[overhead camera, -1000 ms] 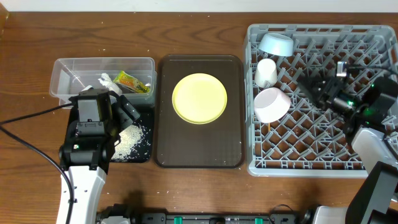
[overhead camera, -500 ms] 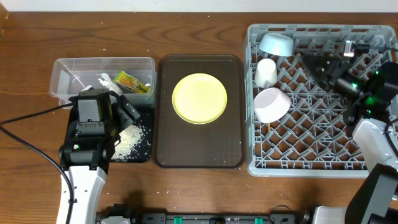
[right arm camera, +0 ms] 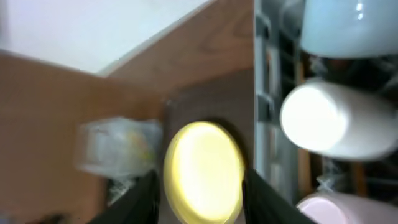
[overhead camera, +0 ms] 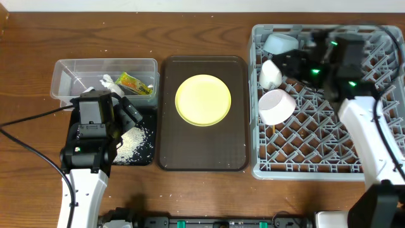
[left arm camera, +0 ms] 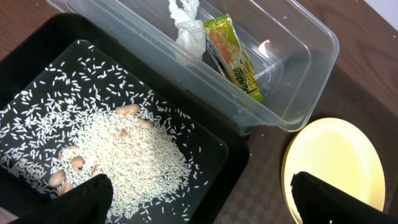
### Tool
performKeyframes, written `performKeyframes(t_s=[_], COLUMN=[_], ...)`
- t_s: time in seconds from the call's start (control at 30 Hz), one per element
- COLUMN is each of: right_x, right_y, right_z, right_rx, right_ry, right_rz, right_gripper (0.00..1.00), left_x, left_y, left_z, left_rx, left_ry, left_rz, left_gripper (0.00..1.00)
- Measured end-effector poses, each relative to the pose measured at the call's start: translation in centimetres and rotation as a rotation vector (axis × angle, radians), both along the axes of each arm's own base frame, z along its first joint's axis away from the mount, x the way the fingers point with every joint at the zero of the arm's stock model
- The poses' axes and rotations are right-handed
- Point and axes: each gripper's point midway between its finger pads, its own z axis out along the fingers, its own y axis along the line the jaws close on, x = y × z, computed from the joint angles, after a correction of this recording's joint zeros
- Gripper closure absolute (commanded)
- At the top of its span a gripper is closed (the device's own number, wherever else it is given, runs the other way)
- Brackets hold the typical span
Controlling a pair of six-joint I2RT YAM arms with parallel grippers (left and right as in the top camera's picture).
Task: Sort waste into correct bins and load items into the dishwasher rack
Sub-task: 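Move the right gripper left over the yellow plate on the brown tray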
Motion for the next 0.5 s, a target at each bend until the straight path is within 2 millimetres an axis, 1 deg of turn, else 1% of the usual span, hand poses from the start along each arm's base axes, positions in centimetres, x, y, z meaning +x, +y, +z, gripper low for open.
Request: performKeyframes(t_s=[0.07, 0.13, 0.2, 0.3, 0.4, 0.47, 0.5], right_x=[0.0, -0.2, -0.8, -2.4, -3.8, -4.6, -4.7], right_y=[1.8, 4.1, 6.2, 9.2, 12.3, 14.6, 15.2], right_z=[1.0, 1.9, 2.1, 1.2, 0.0, -1.7, -2.4], right_rx=[-0.127, -0.246, -0.346, -0.476, -0.564, -0.608, -0.623], right_ry=[-0.059, -0.127, -0.174, -0.208, -0.24, -0.243, -0.241], right_rz=[0.043, 0.094, 0.133, 0.194, 0.266, 0.323, 0.34], right_gripper=[0.59, 0.6, 0.62, 0.66, 0.77, 0.85, 0.89], left_x=[0.0, 0.0, 0.0, 0.0, 0.0, 0.0, 0.0], left_y=[0.0, 0.0, 0.0, 0.0, 0.0, 0.0, 0.0], left_z=[0.0, 0.0, 0.0, 0.0, 0.0, 0.0, 0.0], left_rx=[0.0, 0.0, 0.0, 0.0, 0.0, 0.0, 0.0], left_ry=[0.0, 0.0, 0.0, 0.0, 0.0, 0.0, -0.001], left_rz=[0.0, 0.0, 0.0, 0.0, 0.001, 0.001, 0.0], left_gripper=[0.05, 0.05, 0.05, 0.05, 0.05, 0.05, 0.05])
